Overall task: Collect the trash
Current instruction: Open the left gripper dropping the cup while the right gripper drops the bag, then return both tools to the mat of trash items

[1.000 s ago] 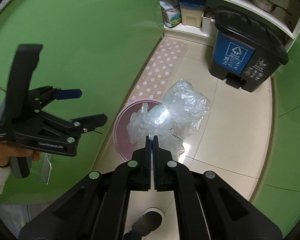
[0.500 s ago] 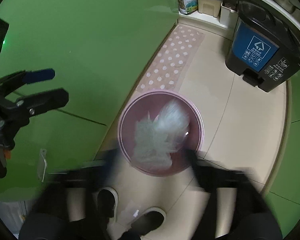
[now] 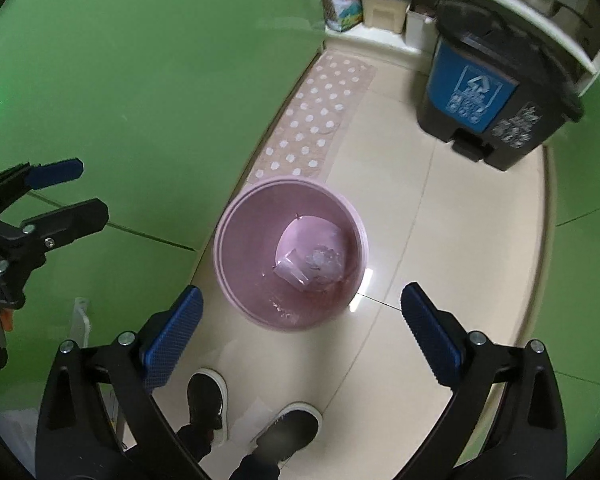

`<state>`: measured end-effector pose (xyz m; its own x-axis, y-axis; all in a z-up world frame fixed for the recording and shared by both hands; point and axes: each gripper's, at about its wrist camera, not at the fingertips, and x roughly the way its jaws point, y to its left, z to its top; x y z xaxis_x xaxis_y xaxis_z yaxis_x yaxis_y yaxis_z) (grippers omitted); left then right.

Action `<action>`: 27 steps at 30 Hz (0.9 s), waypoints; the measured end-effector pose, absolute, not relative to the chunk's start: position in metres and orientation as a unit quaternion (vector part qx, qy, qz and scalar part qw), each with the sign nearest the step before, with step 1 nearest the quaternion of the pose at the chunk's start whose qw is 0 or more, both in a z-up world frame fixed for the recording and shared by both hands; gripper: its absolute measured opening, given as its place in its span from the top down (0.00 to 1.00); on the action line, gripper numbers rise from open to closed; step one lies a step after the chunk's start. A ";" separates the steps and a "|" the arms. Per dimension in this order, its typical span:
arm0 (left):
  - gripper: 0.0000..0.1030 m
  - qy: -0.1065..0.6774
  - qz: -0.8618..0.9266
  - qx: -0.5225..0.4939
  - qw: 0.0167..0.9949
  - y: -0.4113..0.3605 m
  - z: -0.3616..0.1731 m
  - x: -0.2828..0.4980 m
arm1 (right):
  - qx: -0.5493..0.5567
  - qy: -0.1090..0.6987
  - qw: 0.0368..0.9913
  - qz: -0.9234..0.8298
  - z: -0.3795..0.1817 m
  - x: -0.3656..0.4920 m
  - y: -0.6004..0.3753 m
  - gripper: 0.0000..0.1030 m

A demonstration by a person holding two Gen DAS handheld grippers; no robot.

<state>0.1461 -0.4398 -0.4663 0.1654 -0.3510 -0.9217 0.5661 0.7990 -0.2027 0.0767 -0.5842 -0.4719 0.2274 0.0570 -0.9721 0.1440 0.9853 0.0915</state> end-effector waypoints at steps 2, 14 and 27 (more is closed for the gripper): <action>0.07 0.568 -0.303 0.088 0.760 -0.437 -0.435 0.138 | 0.077 0.615 0.784 -0.033 -0.438 0.068 -0.583 0.05; 0.07 0.521 -0.276 0.066 0.805 -0.377 -0.190 0.074 | 0.063 0.563 0.824 -0.013 -0.169 0.025 -0.539 0.04; 0.07 0.461 -0.119 0.035 0.879 -0.208 -0.051 0.022 | -0.007 0.497 0.858 0.131 -0.020 0.043 -0.400 0.03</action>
<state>0.0215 -0.2080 -0.0512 0.5471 -0.1770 -0.8182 0.2413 0.9693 -0.0483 0.0425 -0.3999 -0.0195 0.4718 0.2180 -0.8543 -0.2319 0.9655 0.1183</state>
